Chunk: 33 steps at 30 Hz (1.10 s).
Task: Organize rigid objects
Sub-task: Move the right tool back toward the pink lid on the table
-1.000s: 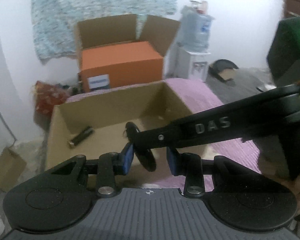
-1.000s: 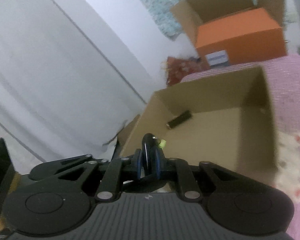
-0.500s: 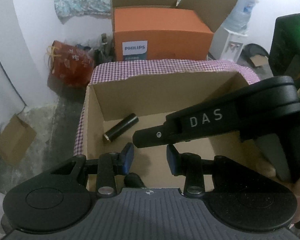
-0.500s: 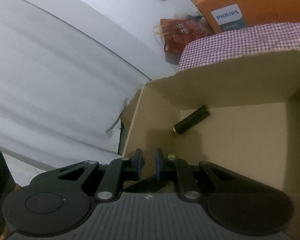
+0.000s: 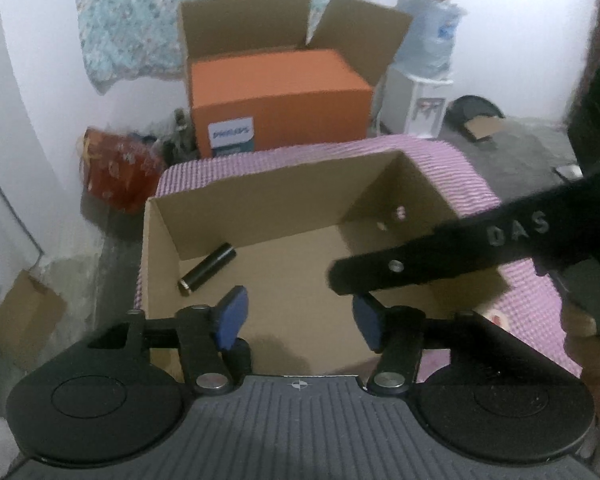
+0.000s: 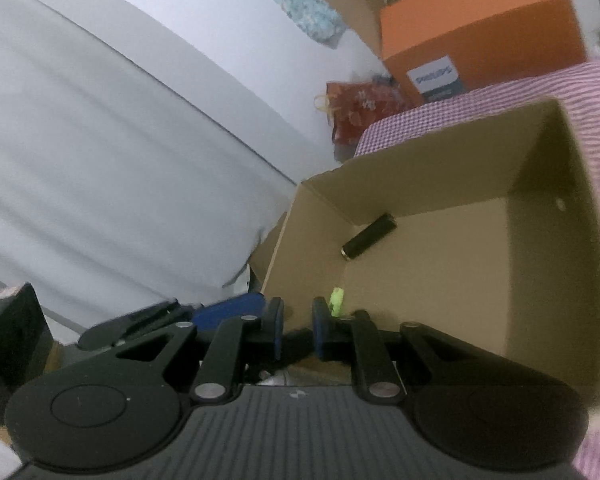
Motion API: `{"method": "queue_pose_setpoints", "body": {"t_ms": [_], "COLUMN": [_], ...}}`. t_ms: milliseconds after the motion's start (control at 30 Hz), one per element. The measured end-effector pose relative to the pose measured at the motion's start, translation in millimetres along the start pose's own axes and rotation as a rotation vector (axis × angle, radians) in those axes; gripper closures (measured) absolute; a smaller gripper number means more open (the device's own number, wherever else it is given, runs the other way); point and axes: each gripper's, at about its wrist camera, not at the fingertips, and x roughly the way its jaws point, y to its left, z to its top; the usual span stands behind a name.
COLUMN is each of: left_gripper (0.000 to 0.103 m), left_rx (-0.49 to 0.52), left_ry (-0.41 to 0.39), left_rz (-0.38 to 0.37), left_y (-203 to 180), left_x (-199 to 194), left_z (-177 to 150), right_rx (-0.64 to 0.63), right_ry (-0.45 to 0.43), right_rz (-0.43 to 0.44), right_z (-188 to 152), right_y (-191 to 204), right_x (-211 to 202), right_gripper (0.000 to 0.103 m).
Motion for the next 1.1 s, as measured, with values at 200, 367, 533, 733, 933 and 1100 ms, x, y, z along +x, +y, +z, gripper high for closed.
{"method": "queue_pose_setpoints", "body": {"t_ms": [200,367,533,733,933,1100], "left_gripper": [0.034,0.031,0.025,0.019,0.017,0.014], "left_rx": [0.014,-0.003,-0.012,0.004,0.045,0.077], "left_ry": [-0.036,-0.049,-0.055,-0.054,-0.037,-0.009], "left_rz": [-0.007,-0.032,-0.046,-0.047,-0.04,-0.034], "left_y": [-9,-13,-23,-39,-52,-61], "left_x": [-29,-46,-57,-57,-48,-32], "left_z": [-22,-45,-68,-100,-133,-157], "right_rx": [0.02,0.039,0.044,0.025,0.023,0.005], "right_ry": [-0.097,-0.155,-0.18,-0.209,-0.194,-0.157], "right_rz": [0.005,-0.001,-0.039,-0.123,-0.21,-0.244], "right_z": [-48,-84,-118,-156,-179,-189], "right_y": [4,4,4,3,-8,-16], "right_x": [-52,-82,-93,-99,-97,-85], "right_gripper": [0.085,0.084,0.081,0.054,0.054,0.054]}}
